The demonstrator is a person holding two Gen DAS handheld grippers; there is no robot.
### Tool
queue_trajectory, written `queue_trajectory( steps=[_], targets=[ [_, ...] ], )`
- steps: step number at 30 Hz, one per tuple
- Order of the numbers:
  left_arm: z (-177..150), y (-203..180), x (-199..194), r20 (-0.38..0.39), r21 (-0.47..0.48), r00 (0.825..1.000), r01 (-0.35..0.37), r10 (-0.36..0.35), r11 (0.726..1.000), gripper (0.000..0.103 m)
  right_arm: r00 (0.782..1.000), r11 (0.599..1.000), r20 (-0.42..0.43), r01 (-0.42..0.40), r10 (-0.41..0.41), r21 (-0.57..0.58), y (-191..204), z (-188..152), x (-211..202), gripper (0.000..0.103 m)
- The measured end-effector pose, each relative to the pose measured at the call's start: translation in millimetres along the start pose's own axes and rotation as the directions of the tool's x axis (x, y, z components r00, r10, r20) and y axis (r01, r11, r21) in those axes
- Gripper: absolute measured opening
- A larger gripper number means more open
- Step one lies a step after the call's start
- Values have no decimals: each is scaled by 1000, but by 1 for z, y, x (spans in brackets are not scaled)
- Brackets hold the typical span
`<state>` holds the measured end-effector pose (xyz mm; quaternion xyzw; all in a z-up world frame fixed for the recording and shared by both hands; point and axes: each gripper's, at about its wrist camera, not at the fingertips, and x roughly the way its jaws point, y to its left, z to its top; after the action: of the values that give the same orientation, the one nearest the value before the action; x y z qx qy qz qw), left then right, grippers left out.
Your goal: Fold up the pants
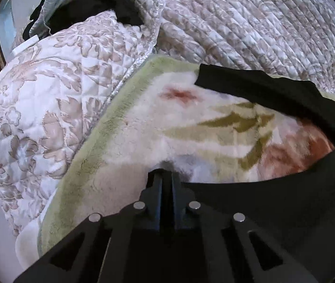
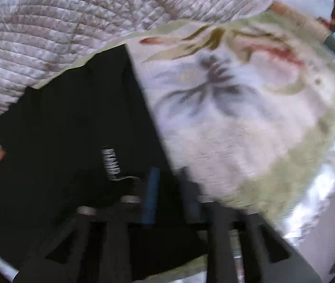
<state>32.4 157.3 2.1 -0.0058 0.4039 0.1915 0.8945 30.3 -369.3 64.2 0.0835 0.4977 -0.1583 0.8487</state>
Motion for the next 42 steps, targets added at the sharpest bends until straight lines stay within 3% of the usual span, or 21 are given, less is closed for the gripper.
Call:
queue_trajectory(
  steps=[4,7,10,11,16,18,21,23,26,29,31,33,34,36,42],
  targets=[
    [1,6,-2,10,-30,1000,-12,12,999,13,999,999,42,-7,5,43,-11,4,-7,0],
    [3,17,-17,56,-83,998,18,-14,996,13,986,1000,167,-8,6,16,-4,6,-35,4],
    [2,32,-38,113,-134,993,47,-32,990,17,967,996,242,-86,84,-5,7,6,-58,37],
    [2,37,-43,123,-150,991,67,-49,986,23,963,991,236,-130,133,-31,14,4,-61,40],
    [-19,39,-65,134,-181,966,245,-223,953,34,949,939,83,-283,304,-196,64,-16,-51,40],
    [-34,34,-67,103,-170,961,272,-258,947,34,957,932,37,-273,289,-239,77,-29,-45,40],
    [-57,28,-58,4,-146,969,246,-248,958,34,983,956,-22,-182,182,-231,72,-37,-26,40],
    [-68,33,-56,-27,-172,969,239,-247,956,34,986,969,-17,-168,168,-181,61,-35,-28,39],
    [-73,40,-75,5,-191,965,257,-261,947,34,980,967,29,-187,195,-172,54,-39,-52,39],
    [-77,34,-89,34,-163,956,294,-293,942,34,975,955,18,-213,221,-206,61,-50,-63,39],
    [-81,25,-84,-18,-129,959,277,-282,952,34,986,963,-44,-167,161,-214,63,-54,-49,39],
    [-88,27,-70,-105,-145,958,251,-267,957,34,982,969,-67,-187,178,-159,56,-56,-45,39],
    [-91,30,-72,-91,-157,957,261,-277,953,34,983,972,-61,-182,175,-151,55,-54,-47,39],
    [-87,33,-78,-94,-167,956,260,-278,951,34,985,972,-28,-175,173,-154,56,-53,-57,39],
    [-35,20,-71,7,-121,957,287,-289,950,34,968,955,38,-237,247,-178,69,-35,-72,39]
  ],
)
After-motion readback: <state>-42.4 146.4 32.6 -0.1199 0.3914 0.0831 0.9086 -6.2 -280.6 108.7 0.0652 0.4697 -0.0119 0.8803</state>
